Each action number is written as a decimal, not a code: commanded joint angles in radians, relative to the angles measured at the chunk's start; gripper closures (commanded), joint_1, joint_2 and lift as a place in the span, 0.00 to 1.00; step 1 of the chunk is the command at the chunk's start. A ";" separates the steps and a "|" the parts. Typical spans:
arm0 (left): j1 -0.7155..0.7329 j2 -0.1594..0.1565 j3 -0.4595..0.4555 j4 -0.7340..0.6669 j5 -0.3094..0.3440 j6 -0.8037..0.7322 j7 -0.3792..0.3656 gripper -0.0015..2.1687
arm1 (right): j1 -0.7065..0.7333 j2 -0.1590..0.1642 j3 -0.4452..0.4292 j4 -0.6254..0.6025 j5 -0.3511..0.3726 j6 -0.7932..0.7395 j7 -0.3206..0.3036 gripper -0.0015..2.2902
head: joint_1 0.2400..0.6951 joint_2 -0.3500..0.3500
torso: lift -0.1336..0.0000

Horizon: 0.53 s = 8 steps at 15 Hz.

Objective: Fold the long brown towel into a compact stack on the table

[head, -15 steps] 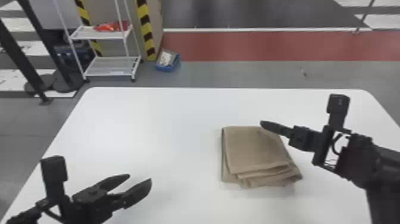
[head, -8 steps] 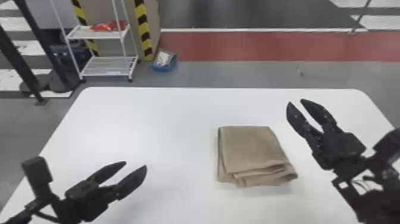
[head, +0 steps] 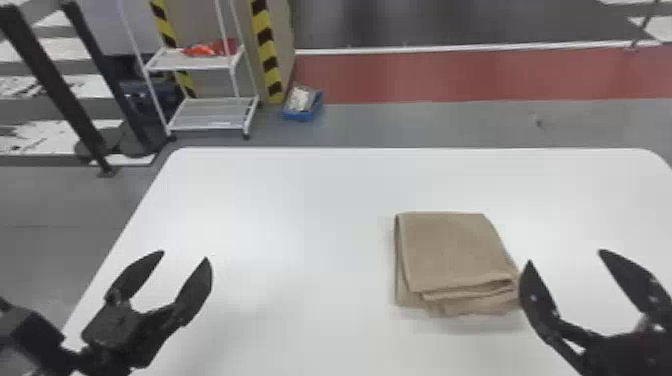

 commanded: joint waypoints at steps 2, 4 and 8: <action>0.029 -0.003 -0.009 0.114 -0.056 -0.315 0.060 0.04 | 0.026 0.001 0.002 -0.051 0.000 0.086 -0.037 0.03 | 1.00 0.70 | 0.07; 0.032 -0.003 -0.009 0.111 -0.083 -0.288 0.094 0.04 | 0.028 0.001 0.002 -0.063 -0.003 0.157 -0.076 0.03 | 1.00 0.74 | 0.07; 0.039 -0.003 -0.004 0.044 -0.111 -0.165 0.083 0.04 | 0.031 0.001 0.025 -0.106 -0.007 0.234 -0.103 0.03 | 1.00 0.72 | 0.07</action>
